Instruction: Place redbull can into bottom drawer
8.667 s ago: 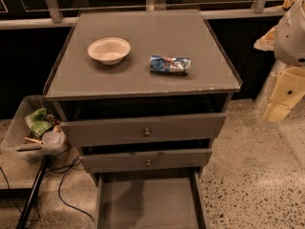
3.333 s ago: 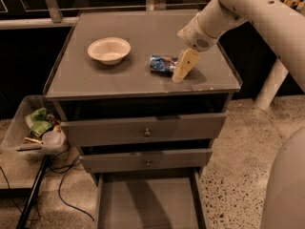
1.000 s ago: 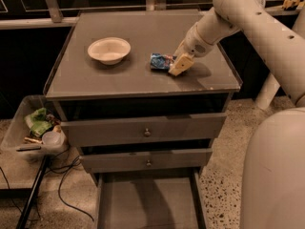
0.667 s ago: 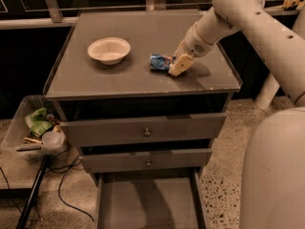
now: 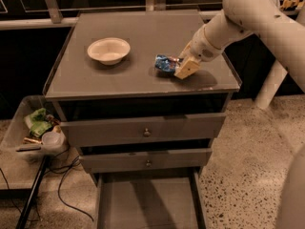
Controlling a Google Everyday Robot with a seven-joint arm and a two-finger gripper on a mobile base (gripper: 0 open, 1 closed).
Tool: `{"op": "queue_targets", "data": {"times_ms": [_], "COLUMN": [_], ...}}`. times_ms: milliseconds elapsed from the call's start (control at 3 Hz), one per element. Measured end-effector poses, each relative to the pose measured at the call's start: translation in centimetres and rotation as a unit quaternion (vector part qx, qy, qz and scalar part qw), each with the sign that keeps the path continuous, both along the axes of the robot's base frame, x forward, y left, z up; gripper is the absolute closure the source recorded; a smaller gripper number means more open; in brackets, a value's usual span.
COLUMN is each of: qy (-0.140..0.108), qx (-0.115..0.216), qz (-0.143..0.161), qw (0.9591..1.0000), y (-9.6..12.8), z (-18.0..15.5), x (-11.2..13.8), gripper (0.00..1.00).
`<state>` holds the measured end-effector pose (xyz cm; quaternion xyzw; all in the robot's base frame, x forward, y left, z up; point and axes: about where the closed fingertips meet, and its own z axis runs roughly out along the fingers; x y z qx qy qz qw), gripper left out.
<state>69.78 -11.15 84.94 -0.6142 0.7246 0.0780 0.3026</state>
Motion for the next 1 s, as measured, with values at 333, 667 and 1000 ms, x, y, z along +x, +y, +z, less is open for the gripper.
{"op": "queue_targets", "data": {"times_ms": [333,667,1000], "qy": [-0.031,-0.048,-0.063], "qx": [0.007,0.011,0.015], "qz": [-0.002,-0.002,-0.005], "qw": [0.9995,0.9988,0.9979], "y": [-0.7,-1.3,-2.1], "z": [1.7,1.7,1.2], "x": [-4.8,-10.1,-15.2], "gripper": [1.0,1.0,1.0]}}
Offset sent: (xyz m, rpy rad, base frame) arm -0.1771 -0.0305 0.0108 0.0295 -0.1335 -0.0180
